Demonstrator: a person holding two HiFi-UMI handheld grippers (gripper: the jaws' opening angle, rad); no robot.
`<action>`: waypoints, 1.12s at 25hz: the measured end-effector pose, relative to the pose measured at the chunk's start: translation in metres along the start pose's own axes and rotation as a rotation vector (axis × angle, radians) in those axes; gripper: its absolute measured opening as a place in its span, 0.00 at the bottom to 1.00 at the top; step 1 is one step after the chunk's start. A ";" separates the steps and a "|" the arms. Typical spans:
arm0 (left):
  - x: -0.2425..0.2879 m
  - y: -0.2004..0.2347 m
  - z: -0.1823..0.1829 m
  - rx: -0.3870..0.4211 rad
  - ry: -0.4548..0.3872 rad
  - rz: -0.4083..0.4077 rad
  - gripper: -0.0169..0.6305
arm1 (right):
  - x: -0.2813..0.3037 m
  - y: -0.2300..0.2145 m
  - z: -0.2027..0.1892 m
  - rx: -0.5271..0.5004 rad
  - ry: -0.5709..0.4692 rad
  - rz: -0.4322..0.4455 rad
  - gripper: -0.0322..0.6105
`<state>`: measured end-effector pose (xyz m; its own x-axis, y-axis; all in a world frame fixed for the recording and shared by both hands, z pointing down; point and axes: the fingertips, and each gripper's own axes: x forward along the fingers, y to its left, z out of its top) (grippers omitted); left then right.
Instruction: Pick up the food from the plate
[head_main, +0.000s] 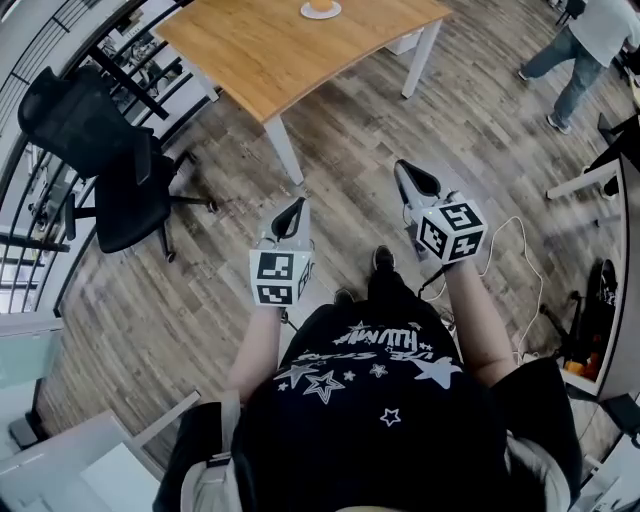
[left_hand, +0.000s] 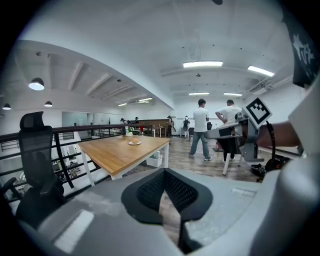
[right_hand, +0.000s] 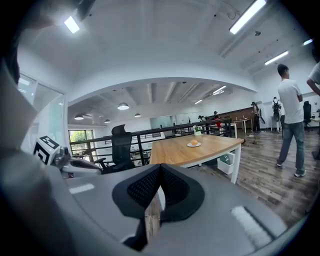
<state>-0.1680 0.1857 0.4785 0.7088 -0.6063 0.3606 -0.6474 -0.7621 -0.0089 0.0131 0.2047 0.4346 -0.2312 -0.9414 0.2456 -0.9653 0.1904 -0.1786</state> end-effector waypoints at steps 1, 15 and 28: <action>-0.001 0.001 -0.002 -0.003 0.003 0.000 0.03 | 0.000 0.002 -0.001 0.004 0.002 0.002 0.05; -0.019 0.019 -0.019 -0.062 -0.013 0.015 0.03 | 0.018 0.017 -0.013 0.008 0.014 0.014 0.05; 0.030 0.070 -0.003 -0.101 -0.009 0.104 0.03 | 0.109 -0.022 0.008 0.007 -0.014 0.050 0.05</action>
<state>-0.1929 0.1144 0.4918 0.6386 -0.6830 0.3546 -0.7420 -0.6687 0.0483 0.0107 0.0959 0.4574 -0.2773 -0.9345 0.2231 -0.9517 0.2354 -0.1970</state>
